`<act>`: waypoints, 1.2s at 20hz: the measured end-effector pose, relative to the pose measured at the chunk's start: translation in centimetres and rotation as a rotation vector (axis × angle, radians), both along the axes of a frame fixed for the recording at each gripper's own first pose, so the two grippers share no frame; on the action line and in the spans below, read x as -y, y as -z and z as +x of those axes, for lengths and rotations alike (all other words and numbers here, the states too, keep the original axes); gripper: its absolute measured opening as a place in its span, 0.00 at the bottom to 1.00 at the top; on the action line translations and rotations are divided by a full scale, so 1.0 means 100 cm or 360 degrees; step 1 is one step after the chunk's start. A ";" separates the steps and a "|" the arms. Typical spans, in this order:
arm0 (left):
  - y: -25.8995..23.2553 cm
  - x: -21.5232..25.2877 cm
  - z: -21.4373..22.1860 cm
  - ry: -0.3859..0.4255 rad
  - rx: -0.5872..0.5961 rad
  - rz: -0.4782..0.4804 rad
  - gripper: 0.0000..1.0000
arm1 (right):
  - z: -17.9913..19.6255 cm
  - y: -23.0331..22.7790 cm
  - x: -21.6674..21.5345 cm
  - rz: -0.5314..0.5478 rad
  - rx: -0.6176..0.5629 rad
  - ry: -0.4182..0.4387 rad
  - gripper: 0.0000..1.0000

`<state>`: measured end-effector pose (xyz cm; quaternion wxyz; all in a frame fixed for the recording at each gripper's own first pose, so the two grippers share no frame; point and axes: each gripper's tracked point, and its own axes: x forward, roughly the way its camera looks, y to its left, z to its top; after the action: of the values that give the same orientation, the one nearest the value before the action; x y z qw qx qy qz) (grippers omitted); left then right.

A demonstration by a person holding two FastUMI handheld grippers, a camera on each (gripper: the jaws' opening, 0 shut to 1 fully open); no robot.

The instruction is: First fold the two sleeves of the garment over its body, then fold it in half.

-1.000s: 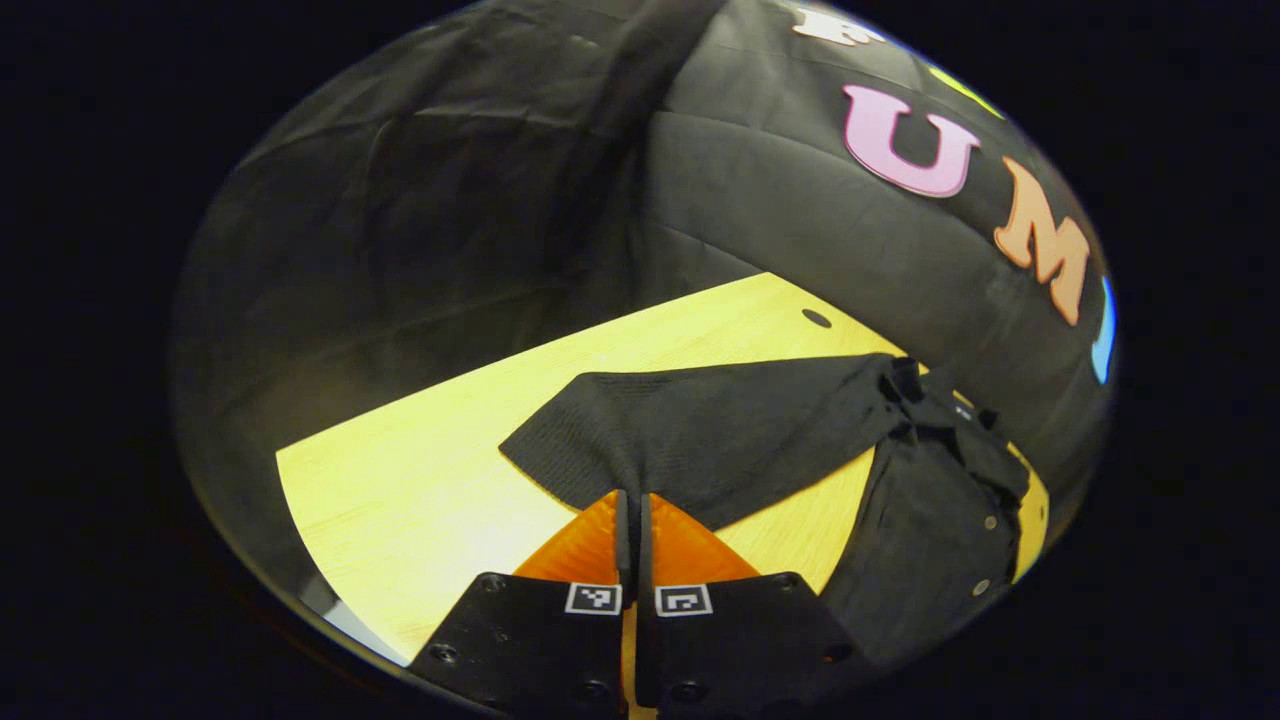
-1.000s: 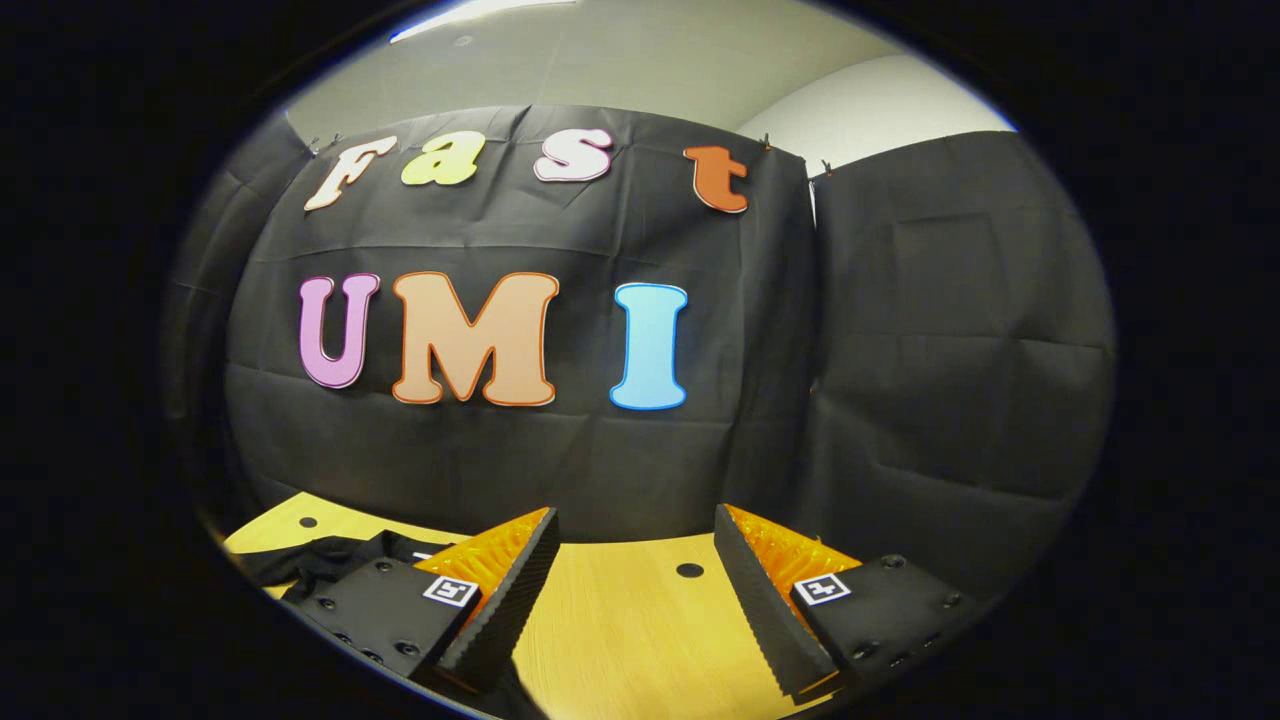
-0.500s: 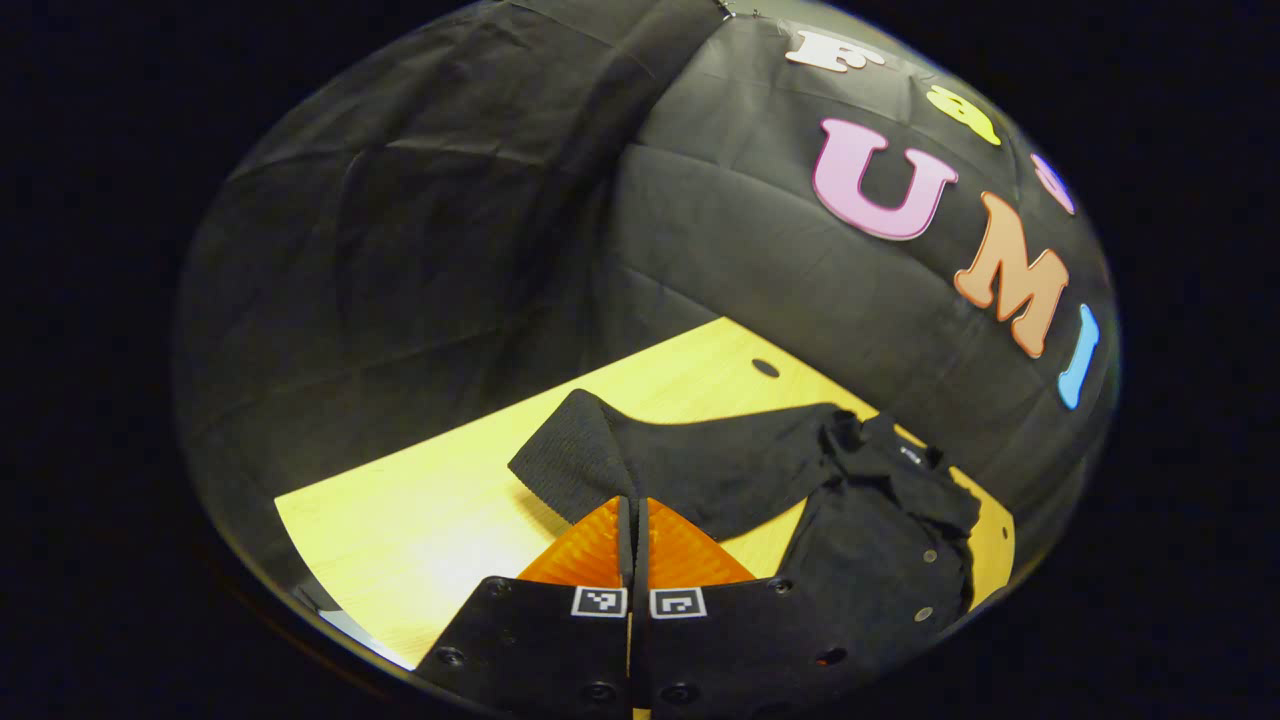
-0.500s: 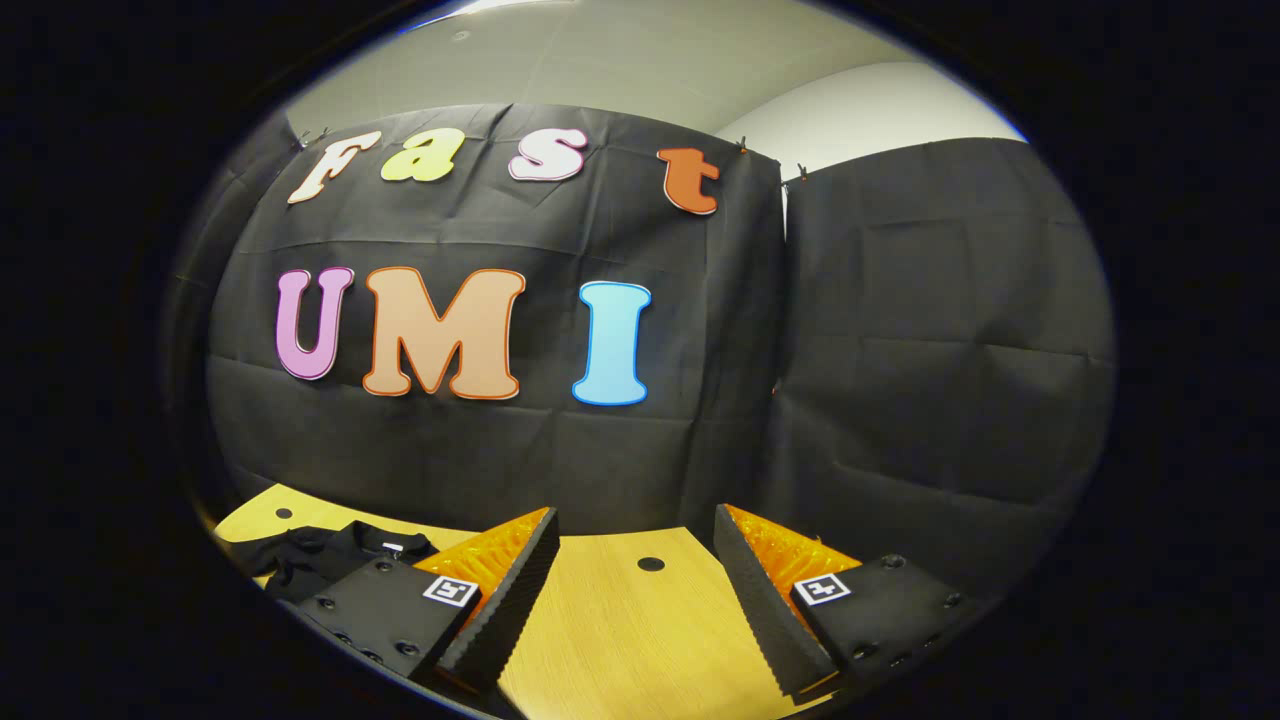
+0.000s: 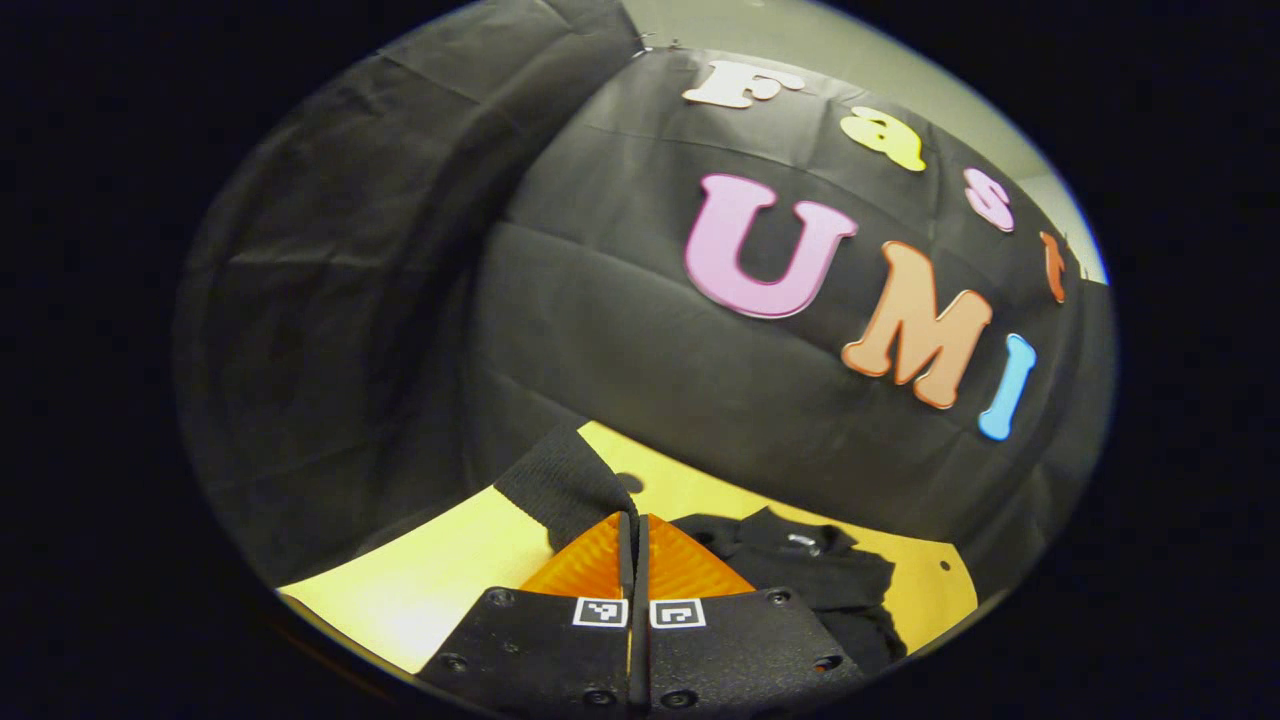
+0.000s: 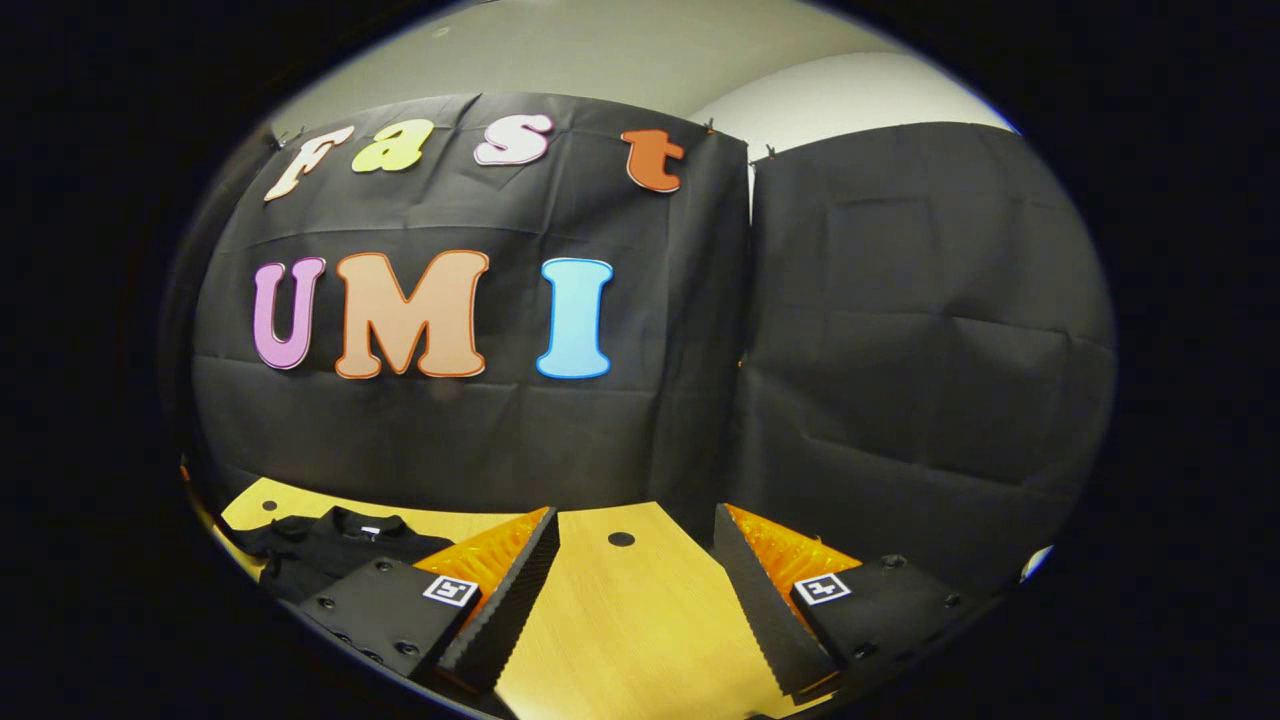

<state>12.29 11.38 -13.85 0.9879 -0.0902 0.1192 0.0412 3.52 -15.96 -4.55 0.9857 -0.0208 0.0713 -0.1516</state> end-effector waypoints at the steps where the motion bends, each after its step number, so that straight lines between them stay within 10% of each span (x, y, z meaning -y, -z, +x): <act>1: -0.006 0.020 0.016 0.0061 0.0014 0.0005 0.00 | -0.003 0.001 0.005 0.0008 0.0002 0.0012 0.98; 13: 0.051 0.313 0.113 0.0874 -0.0120 0.0202 0.00 | -0.087 0.005 0.064 0.0037 0.0017 0.0245 0.98; 24: 0.191 0.378 0.087 0.1097 -0.0502 0.0560 0.00 | -0.125 0.011 0.086 -0.0016 -0.0061 0.0378 0.98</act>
<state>20.99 -26.44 -32.96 0.9139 0.1326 0.2833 -0.2588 -8.93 -24.51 -5.66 0.9591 -0.0202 0.0912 -0.2673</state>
